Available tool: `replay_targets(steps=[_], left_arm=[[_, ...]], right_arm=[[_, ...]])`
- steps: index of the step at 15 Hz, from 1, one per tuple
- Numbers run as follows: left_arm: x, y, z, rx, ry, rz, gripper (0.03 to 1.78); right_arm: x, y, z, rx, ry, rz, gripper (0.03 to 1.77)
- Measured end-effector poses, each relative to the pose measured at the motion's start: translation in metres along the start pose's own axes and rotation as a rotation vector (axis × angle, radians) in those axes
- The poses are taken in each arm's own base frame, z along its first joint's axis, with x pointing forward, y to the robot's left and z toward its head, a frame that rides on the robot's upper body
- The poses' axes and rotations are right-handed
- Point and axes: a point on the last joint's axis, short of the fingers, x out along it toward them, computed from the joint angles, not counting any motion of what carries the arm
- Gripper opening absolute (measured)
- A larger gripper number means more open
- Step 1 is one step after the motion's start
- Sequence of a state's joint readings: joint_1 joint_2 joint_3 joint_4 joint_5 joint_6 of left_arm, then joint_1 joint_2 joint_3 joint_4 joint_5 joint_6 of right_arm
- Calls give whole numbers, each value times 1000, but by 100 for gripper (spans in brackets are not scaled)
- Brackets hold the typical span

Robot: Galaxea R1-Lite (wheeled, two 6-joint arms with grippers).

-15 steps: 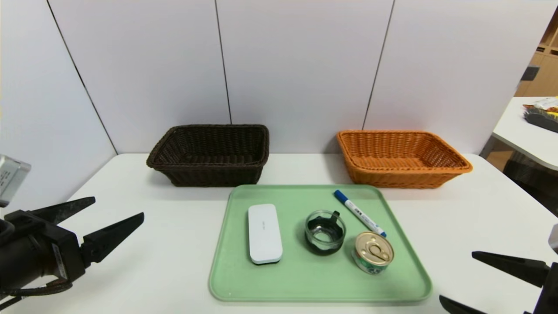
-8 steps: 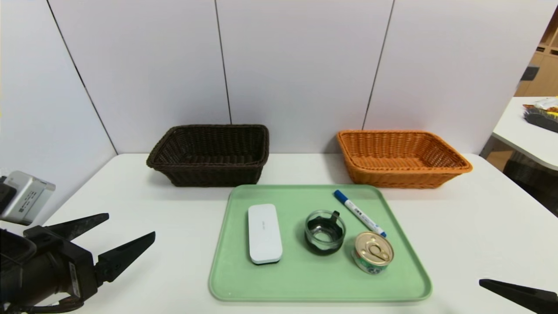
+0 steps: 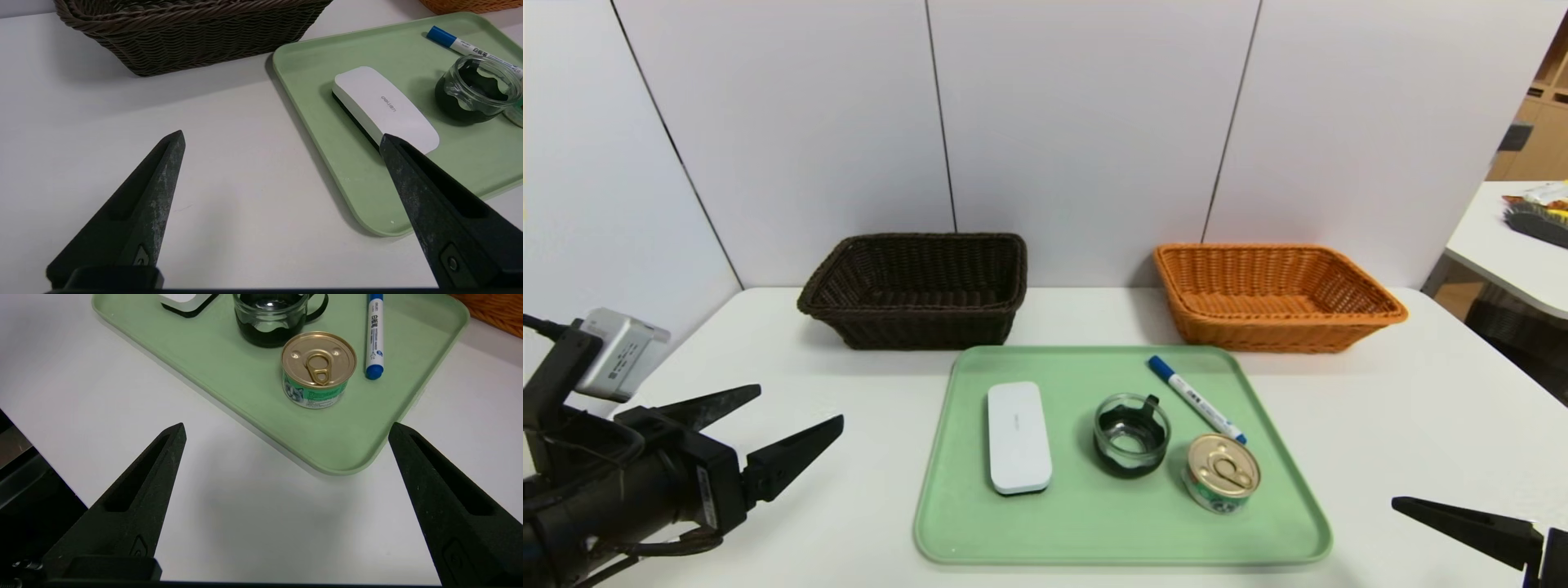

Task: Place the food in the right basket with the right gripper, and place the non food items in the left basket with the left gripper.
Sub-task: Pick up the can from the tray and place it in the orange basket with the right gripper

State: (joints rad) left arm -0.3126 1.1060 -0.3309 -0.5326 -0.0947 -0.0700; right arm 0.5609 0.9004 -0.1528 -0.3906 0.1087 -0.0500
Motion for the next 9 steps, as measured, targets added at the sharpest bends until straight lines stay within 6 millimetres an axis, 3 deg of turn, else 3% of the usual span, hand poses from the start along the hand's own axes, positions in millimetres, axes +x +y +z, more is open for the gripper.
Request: replay_targets(steps=[9], left_arm=[[20,-2,0,10,11,-23,169]], right_arm=[[48,-5,10,-2,33,-1,171]])
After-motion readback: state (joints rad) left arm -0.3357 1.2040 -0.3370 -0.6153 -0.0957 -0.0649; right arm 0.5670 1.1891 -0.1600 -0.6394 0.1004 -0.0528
